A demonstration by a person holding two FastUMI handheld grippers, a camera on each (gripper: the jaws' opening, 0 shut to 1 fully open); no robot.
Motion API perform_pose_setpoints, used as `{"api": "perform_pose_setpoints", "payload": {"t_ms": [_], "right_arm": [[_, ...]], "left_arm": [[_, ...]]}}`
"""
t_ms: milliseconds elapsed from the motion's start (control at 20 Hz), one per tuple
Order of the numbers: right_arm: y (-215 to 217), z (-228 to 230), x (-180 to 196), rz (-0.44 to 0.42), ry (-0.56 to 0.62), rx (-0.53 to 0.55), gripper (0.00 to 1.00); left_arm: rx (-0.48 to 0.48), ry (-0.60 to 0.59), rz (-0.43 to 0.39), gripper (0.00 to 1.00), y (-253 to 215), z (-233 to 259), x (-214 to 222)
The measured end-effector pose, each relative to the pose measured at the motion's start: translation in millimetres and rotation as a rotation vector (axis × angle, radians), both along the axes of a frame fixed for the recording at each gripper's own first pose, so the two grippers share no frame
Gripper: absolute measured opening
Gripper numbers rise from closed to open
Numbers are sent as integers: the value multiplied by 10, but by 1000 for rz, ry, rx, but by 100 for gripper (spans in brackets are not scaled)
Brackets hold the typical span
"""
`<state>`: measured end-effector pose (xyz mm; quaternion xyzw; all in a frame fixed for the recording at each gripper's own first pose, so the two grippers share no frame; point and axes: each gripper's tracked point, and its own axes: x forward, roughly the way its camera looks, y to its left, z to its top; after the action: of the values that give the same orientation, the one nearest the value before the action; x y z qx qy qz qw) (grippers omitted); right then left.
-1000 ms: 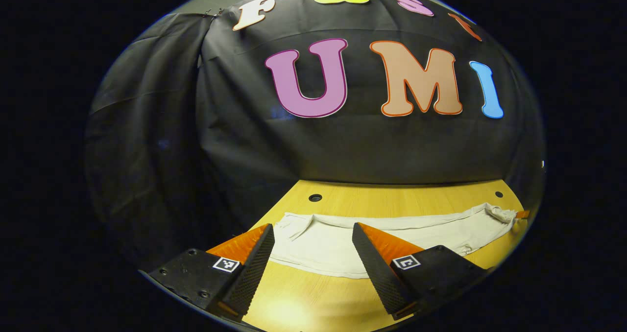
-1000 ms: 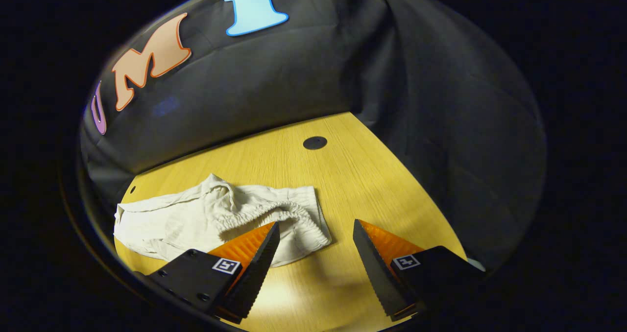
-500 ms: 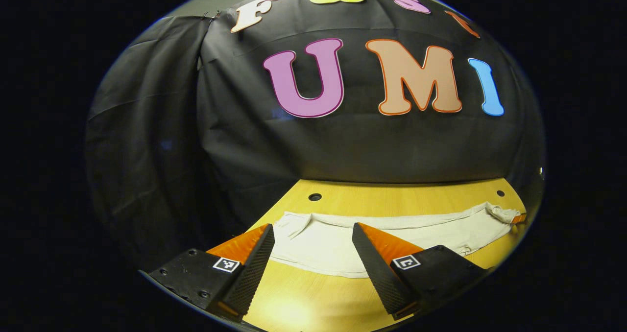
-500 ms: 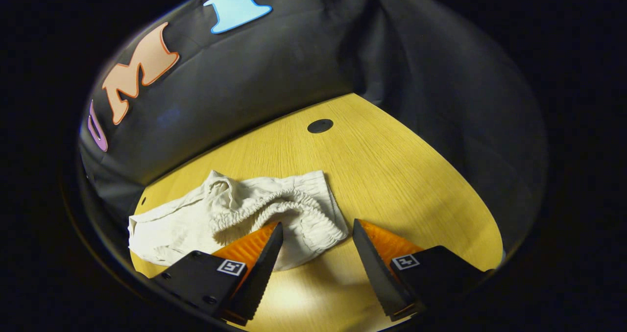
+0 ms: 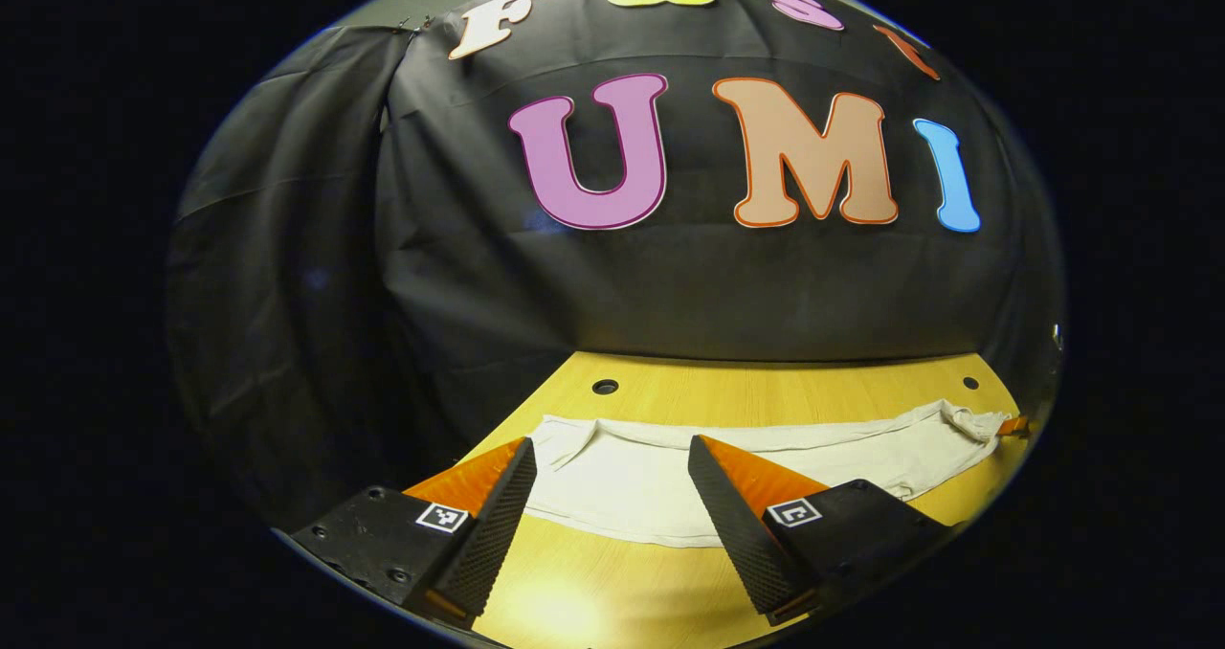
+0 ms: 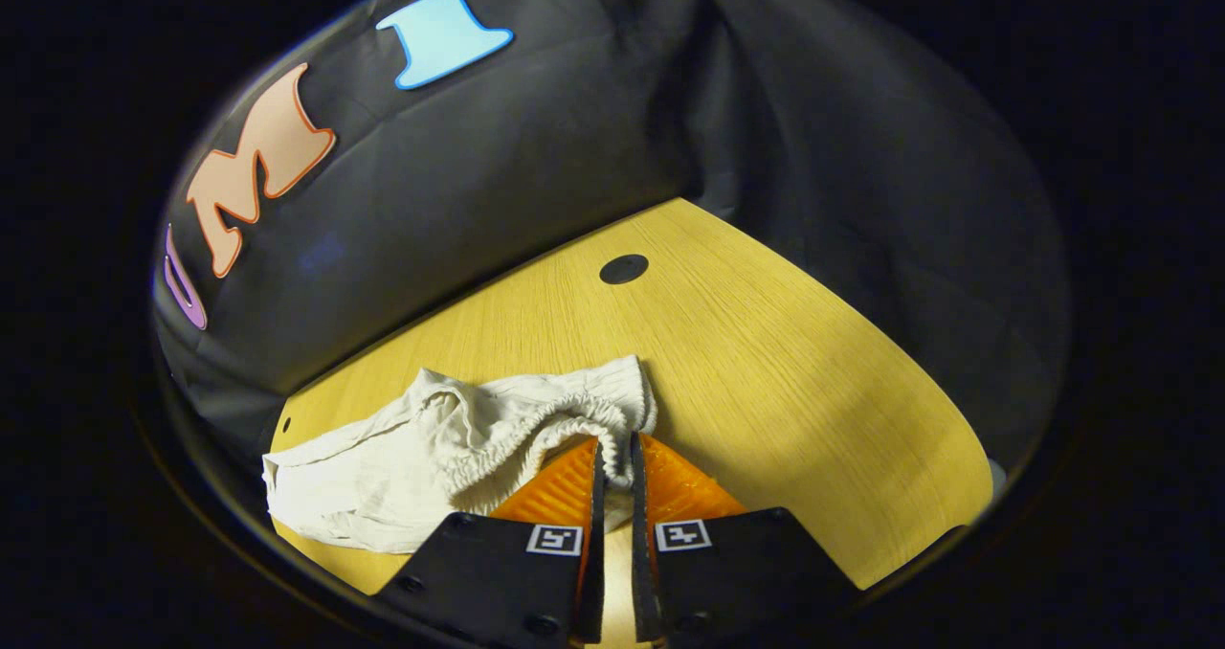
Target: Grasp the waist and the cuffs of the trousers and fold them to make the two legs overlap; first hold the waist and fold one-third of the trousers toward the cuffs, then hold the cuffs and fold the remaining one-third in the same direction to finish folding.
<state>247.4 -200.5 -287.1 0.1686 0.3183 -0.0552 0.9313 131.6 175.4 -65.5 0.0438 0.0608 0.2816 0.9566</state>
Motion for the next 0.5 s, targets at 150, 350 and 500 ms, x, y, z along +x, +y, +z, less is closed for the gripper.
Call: {"api": "perform_pose_setpoints", "payload": {"t_ms": [150,350,500], "right_arm": [[36,249,17,-2,-39,-31,14],[98,623,-89,14,-92,-97,14],[166,869,-139,31,-161,-147,14]], "left_arm": [[-26,-17,-21,97,88,-8,-4],[-40,-25,-72,97,251,-40,42],[-37,-15,-111,97,400,-77,66]]}}
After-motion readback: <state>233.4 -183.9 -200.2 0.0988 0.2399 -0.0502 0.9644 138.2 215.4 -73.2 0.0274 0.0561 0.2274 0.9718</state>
